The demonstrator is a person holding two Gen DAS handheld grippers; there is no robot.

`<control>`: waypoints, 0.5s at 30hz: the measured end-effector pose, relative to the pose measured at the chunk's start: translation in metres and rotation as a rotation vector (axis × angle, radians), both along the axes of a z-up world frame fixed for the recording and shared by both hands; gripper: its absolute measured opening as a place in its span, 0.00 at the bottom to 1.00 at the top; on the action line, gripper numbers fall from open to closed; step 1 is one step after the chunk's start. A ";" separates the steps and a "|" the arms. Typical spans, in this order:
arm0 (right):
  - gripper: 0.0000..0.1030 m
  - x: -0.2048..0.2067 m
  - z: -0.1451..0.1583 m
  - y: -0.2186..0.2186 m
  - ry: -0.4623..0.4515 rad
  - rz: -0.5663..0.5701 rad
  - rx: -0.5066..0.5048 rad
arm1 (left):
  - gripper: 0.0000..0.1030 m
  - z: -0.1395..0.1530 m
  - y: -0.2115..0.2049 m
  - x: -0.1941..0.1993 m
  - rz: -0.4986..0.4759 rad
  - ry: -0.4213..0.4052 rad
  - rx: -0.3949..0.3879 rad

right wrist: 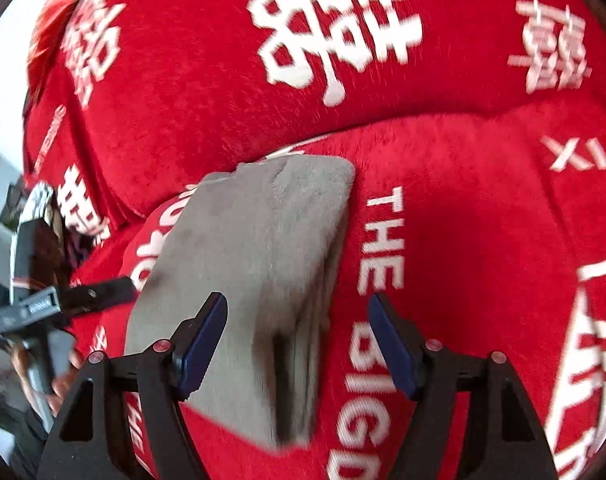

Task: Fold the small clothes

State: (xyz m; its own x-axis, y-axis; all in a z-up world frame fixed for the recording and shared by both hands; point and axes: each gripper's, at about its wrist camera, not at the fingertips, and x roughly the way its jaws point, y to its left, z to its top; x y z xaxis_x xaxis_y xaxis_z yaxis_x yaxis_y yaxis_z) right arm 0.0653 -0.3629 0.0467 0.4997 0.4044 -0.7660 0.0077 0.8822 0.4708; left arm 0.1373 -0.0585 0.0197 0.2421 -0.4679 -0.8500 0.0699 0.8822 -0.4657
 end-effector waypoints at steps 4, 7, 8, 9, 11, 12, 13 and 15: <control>0.74 0.032 -0.032 0.010 0.097 0.015 0.053 | 1.00 -0.030 -0.023 0.016 -0.056 0.059 0.026; 0.73 0.042 -0.047 0.015 0.074 0.014 0.137 | 0.99 -0.028 -0.035 0.018 -0.082 0.009 0.027; 0.71 0.045 -0.049 0.020 0.070 0.029 0.148 | 0.93 -0.028 -0.040 0.018 -0.096 0.000 0.026; 0.66 0.048 -0.050 0.026 0.068 0.041 0.148 | 0.87 -0.025 -0.044 0.017 -0.110 -0.011 0.031; 0.55 0.051 -0.049 0.038 0.057 0.072 0.117 | 0.79 -0.023 -0.054 0.016 -0.129 -0.044 0.079; 0.47 0.051 -0.046 0.043 0.047 0.086 0.101 | 0.72 -0.019 -0.056 0.013 -0.128 -0.068 0.093; 0.43 0.051 -0.043 0.045 0.038 0.092 0.092 | 0.69 -0.015 -0.055 0.013 -0.127 -0.083 0.097; 0.41 0.048 -0.034 0.050 0.004 0.100 0.054 | 0.59 -0.009 -0.055 0.012 -0.124 -0.106 0.106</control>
